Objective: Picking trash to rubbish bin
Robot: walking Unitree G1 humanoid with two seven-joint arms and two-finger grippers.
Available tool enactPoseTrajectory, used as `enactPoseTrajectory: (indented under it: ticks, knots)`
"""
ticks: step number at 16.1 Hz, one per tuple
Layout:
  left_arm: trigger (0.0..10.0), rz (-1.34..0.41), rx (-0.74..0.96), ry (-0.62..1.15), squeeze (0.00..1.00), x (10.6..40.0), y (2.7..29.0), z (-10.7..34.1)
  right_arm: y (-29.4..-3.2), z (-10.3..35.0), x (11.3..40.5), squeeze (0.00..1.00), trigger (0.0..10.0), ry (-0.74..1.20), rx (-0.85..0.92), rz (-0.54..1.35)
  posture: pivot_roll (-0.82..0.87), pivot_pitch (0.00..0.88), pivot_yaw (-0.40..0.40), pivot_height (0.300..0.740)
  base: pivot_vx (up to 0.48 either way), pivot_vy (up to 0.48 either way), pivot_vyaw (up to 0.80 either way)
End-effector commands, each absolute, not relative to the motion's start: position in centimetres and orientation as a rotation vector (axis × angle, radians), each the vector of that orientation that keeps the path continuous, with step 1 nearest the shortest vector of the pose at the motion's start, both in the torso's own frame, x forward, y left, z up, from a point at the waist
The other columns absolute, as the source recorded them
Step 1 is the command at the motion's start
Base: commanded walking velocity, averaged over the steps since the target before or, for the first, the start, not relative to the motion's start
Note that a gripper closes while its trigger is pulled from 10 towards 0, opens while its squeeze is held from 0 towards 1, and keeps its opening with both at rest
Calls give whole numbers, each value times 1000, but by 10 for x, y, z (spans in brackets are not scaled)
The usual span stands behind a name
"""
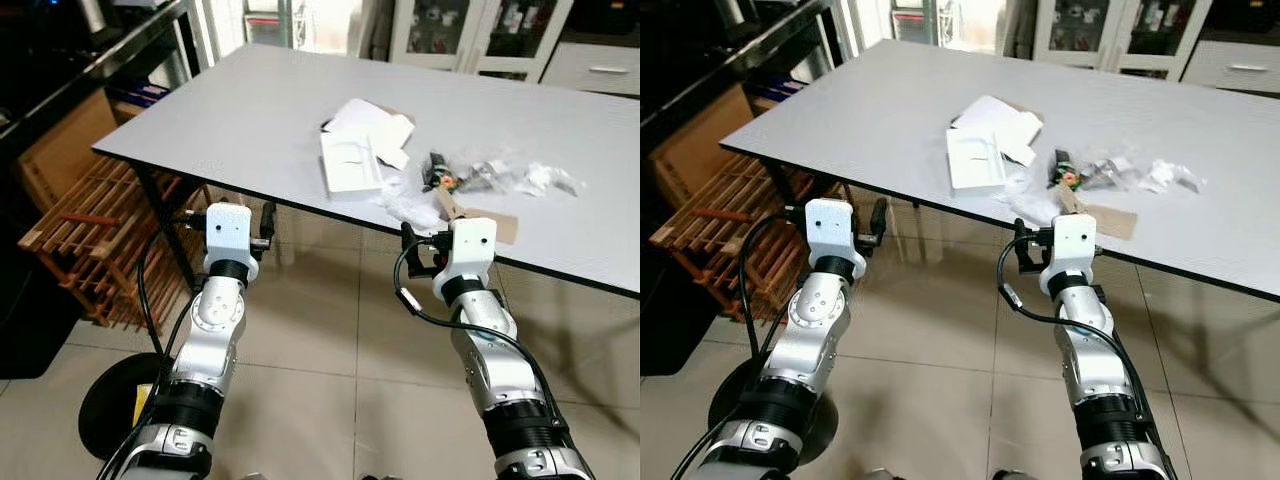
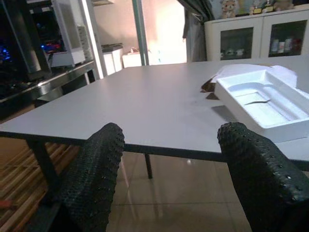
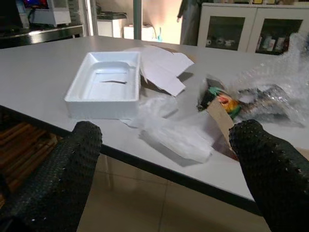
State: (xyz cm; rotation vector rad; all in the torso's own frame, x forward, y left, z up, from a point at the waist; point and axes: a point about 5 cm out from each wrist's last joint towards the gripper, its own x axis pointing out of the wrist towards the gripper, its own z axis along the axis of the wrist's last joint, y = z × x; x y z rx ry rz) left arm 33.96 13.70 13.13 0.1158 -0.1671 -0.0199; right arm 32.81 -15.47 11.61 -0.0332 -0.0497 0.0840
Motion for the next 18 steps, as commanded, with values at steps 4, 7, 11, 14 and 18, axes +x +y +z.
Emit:
enactPoseTrajectory:
  ticks: [4, 7, 11, 14, 18]
  knots:
    - [10000, 2, 124, -153, 0, 341, 140, 132, -157, 118, 328, 0, 10000, -57, -29, 80, -49, 84, 26, 740, 0, 0, 0]
    - [10000, 5, 128, -148, 0, 341, 141, 131, -156, 118, 328, 0, 10000, -56, -28, 82, -49, 83, 27, 740, 0, 0, 0]
    - [10000, 2, 130, -145, 0, 341, 141, 131, -156, 118, 329, 0, 10000, -46, -9, 81, -51, 84, 28, 740, 247, 0, -200]
    - [10000, -1, 130, -144, 0, 341, 141, 131, -156, 119, 329, 0, 10000, -59, -24, 81, -50, 84, 29, 740, 250, 0, 0]
    - [10000, -1, 129, -145, 0, 341, 141, 131, -156, 118, 328, 0, 10000, -60, -27, 79, -50, 82, 29, 740, 251, 0, 0]
